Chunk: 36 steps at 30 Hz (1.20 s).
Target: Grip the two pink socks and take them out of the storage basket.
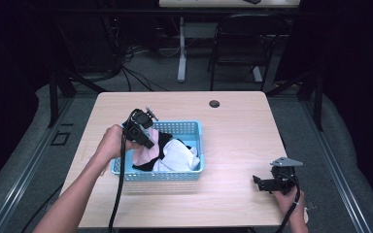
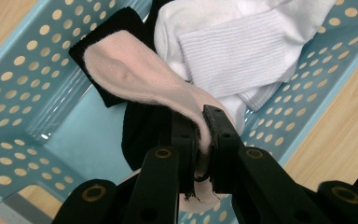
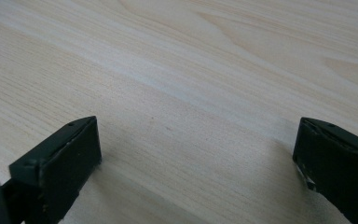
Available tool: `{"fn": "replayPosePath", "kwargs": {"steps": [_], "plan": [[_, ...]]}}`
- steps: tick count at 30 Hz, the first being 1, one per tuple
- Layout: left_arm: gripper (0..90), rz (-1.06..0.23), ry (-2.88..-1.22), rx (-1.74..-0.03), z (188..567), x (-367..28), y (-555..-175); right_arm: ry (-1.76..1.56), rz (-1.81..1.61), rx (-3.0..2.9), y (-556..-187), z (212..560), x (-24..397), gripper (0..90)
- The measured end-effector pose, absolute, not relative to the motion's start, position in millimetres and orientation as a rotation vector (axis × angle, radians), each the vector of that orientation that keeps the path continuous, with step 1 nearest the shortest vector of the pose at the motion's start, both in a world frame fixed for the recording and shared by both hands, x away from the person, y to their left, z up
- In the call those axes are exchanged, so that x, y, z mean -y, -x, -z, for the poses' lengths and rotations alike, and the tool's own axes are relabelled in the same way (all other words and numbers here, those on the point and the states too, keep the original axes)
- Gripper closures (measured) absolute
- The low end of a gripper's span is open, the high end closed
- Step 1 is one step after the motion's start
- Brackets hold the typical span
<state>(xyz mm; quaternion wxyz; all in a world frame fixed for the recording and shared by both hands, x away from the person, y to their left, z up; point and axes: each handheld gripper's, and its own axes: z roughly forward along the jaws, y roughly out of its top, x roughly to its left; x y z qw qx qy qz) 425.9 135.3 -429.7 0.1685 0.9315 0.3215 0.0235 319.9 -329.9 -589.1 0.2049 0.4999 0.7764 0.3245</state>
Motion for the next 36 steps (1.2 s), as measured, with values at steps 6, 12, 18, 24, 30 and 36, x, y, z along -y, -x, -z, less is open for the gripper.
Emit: {"fn": "replayPosePath", "kwargs": {"steps": [6, 12, 18, 24, 30, 36], "plan": [[83.0, -0.084, -2.647, -0.915, 421, -137, -426, -1.396, -0.903, -2.161, -320, 589, 330, 0.4], [83.0, -0.092, -2.666, -0.902, 410, -138, -426, -1.394, -0.904, -2.165, -320, 589, 330, 0.4], [83.0, -0.118, -2.659, -0.898, 398, -139, -427, -1.395, -0.904, -2.162, -320, 589, 330, 0.4], [83.0, -0.130, -2.662, -0.894, 391, -138, -426, -1.394, -0.904, -2.165, -320, 589, 330, 0.4], [83.0, -0.139, -2.654, -0.913, 387, -144, -426, -1.396, -0.903, -2.161, -320, 589, 330, 0.4], [83.1, -0.159, -2.655, -0.920, 377, -152, -426, -1.393, -0.905, -2.166, -320, 589, 330, 0.4]]}}
